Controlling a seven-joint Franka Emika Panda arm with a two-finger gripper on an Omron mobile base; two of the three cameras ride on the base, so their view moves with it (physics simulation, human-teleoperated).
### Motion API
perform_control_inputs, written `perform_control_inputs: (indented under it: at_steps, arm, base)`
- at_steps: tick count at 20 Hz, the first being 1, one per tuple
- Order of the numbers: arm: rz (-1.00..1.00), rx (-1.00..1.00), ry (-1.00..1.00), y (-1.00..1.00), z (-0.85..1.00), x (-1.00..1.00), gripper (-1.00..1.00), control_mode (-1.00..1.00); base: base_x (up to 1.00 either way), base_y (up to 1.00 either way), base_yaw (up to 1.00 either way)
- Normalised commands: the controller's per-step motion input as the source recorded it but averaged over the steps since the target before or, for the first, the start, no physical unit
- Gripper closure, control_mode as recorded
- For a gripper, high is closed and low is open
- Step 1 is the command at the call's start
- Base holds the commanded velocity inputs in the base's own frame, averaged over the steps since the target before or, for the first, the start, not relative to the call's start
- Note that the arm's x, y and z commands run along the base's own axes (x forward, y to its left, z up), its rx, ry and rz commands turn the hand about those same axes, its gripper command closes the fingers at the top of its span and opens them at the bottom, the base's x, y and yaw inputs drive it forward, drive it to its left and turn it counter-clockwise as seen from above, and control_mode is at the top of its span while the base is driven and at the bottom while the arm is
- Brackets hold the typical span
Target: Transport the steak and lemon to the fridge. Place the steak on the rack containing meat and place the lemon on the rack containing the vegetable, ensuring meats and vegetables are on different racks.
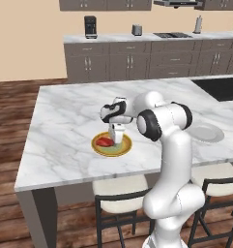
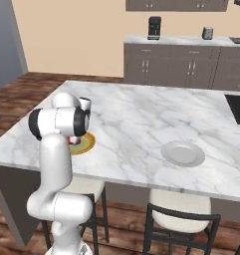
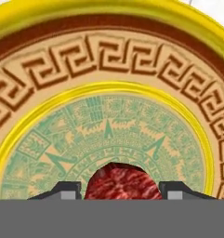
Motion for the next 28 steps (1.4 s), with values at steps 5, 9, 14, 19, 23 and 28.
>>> perform_control_inputs:
  at_steps: [5,9,14,19,23,28]
  arm:
    - [-0.28,0.0,-0.01,0.01,-0.2,-0.43,1.0,-1.0]
    - [-0.26,0.0,-0.14,-0.02,0.21,-0.94,1.0,-1.0]
    - [-0.13,0.0,-0.22,-0.06,0.67,-0.94,1.0,-1.0]
    - [0.02,0.0,-0.13,-0.18,0.66,-0.63,1.0,-1.0]
    - [0.24,0.0,-0.06,-0.39,0.6,-0.39,1.0,-1.0]
    - [0.18,-0.11,-0.05,-0.25,0.68,-0.34,1.0,-1.0]
  base:
    - [0.0,0.0,0.0]
    - [0.0,0.0,0.0]
    - [0.0,0.0,0.0]
    - [0.0,0.0,0.0]
    - [0.0,0.0,0.0]
    - [0.0,0.0,0.0]
